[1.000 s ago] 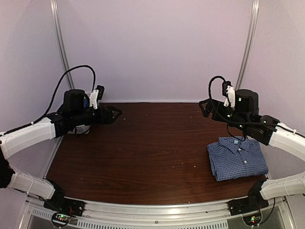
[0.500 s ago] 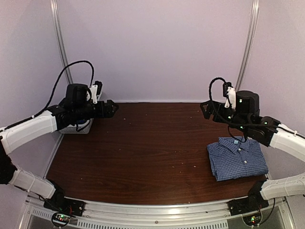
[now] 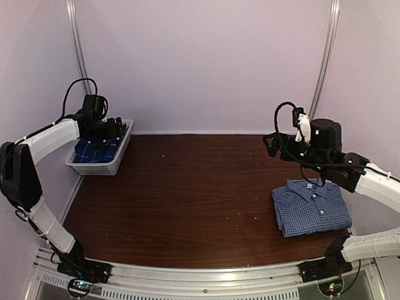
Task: Fold and stack the long sleeve shirts
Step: Pick up the square-folded shirt from the bin.
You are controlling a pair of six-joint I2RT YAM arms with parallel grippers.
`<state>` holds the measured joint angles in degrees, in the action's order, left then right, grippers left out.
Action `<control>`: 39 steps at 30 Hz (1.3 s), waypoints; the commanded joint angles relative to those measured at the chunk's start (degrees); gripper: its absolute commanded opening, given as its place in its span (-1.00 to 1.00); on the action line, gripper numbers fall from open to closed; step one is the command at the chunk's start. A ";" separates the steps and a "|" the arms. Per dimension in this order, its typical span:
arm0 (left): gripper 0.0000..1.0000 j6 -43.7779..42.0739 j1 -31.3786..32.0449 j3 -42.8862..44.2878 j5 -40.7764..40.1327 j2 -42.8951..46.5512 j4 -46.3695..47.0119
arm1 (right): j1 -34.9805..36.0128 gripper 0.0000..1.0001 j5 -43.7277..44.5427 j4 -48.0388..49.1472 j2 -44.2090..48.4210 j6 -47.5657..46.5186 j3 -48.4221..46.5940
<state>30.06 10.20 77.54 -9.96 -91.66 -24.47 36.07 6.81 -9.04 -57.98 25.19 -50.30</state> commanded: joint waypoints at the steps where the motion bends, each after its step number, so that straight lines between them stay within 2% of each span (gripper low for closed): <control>1: 0.95 1.65 -5.14 6.22 0.21 -6.27 -2.44 | -0.33 1.00 -1.06 -1.66 1.58 -0.85 0.47; 5: 0.95 3.36 -9.18 11.64 2.03 -13.29 -3.15 | -0.28 0.99 -1.20 -2.87 2.69 -0.94 0.62; 14: 0.95 7.11 -13.49 19.86 5.93 -26.56 -3.64 | -0.30 1.00 -0.88 -5.02 5.62 -1.06 1.85; 17: 0.85 7.61 -13.95 21.08 7.19 -28.83 -3.70 | -0.31 1.00 -0.83 -5.69 6.05 -0.87 2.20; 21: 0.49 7.62 -14.02 21.67 7.82 -29.70 -3.74 | -0.30 1.00 -1.23 -5.57 6.21 -0.26 2.70; 24: 0.02 7.21 -14.01 21.82 8.44 -29.59 -3.74 | -0.33 1.00 -1.84 -5.17 5.91 -0.08 2.84; 27: -0.55 6.33 -13.98 21.79 9.26 -29.02 -3.67 | -0.35 1.00 -2.15 -4.94 5.45 -0.03 2.68; 31: -0.94 4.77 -13.97 21.62 9.95 -28.30 -3.48 | -0.35 1.00 -2.53 -4.73 4.84 -0.02 2.49; 36: -1.00 3.60 -14.04 21.34 9.33 -27.71 -3.50 | -0.30 1.00 -3.08 -4.51 4.37 0.03 2.49; 37: -0.93 3.53 -13.98 21.34 9.42 -27.74 -3.47 | -0.35 1.00 -3.18 -4.50 4.29 0.08 2.54; 39: -0.45 3.43 -13.93 21.34 9.93 -28.14 -3.50 | -0.32 0.99 -3.20 -4.45 4.20 0.17 2.62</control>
<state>34.57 -3.68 97.97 -1.23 -120.86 -28.64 35.99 4.32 -13.93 -53.60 24.84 -48.01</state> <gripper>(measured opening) 0.107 0.997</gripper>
